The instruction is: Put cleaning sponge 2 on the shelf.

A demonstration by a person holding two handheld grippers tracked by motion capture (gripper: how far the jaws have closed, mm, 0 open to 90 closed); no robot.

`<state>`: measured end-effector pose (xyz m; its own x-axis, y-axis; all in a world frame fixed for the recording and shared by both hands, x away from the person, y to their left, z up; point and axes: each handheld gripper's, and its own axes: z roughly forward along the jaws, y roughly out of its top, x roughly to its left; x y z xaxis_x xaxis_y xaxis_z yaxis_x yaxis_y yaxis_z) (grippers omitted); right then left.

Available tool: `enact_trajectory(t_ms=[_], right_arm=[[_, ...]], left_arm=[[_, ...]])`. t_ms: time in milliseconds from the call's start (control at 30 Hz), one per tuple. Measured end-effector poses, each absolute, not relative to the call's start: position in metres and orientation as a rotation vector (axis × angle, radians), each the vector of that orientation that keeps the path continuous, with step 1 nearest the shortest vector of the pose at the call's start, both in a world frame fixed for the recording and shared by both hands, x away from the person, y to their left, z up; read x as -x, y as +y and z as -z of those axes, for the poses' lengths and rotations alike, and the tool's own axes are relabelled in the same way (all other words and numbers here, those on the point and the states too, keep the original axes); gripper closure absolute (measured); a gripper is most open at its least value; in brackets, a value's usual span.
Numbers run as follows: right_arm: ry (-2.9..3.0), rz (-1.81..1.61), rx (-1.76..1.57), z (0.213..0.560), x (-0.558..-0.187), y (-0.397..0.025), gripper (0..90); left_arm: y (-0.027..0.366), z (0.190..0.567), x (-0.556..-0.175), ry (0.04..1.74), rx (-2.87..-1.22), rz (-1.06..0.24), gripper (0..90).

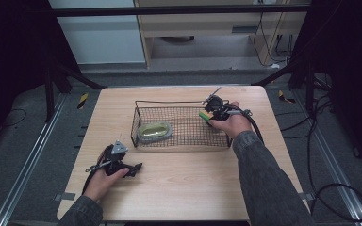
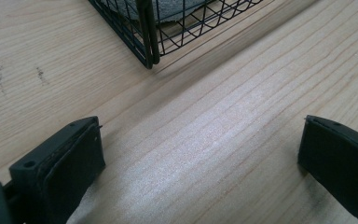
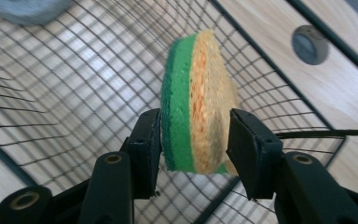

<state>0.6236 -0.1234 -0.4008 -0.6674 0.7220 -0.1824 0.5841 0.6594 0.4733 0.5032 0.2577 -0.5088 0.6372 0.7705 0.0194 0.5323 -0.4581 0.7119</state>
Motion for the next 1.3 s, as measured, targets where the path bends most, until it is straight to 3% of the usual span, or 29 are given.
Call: enact_trajectory(t_ms=[667,967,1300], right_arm=[[2.559,-0.604,-1.03,0.401,-0.607,-0.115,51.0],[2.507,-0.679,-1.084,0.392,-0.599,-0.118,37.9],[2.352,-0.811,-1.141,0.387,-0.589,-0.131,9.1]], left_arm=[[0.258,0.509,-0.503,1.014,-2.169,-0.446,0.0],[0.258,0.509,-0.503,1.011,-2.176,-0.446,0.0],[0.258,0.509,-0.503,1.013,-2.175,-0.446,0.0]])
